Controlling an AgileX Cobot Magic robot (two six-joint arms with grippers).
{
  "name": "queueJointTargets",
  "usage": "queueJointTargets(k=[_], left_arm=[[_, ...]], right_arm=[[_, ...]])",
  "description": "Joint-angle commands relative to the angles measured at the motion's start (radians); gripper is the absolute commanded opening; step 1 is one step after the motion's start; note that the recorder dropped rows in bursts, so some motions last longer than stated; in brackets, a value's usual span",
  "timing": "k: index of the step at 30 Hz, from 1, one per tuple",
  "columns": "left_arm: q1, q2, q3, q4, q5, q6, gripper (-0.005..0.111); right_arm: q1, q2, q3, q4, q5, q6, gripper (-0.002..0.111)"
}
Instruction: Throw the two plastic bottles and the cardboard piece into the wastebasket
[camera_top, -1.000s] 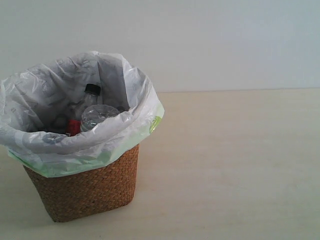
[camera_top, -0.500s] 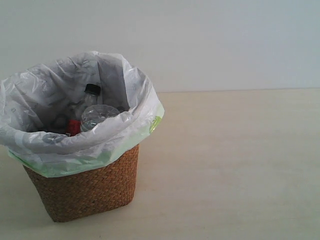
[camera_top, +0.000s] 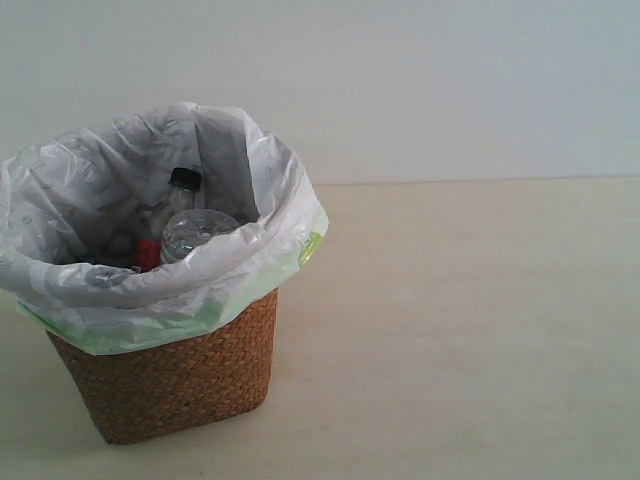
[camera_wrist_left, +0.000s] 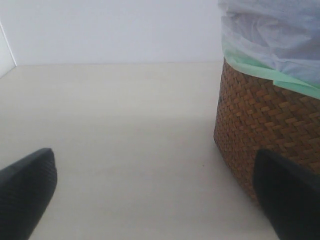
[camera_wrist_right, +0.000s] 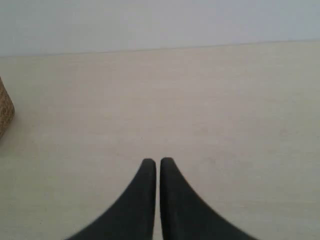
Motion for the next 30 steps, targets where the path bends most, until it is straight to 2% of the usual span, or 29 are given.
queueJointTargets(k=[1, 9, 30], left_arm=[[-0.006, -0.003, -0.004, -0.002, -0.008, -0.009, 0.108], [-0.006, -0.003, -0.004, -0.002, -0.008, -0.009, 0.108], [-0.006, -0.003, -0.004, -0.002, -0.008, -0.009, 0.108]], right_arm=[[-0.006, -0.009, 0.002, -0.009, 0.003, 0.001, 0.000], [-0.061, -0.009, 0.002, -0.009, 0.018, 0.001, 0.000], [-0.061, -0.009, 0.002, -0.009, 0.018, 0.006, 0.000]])
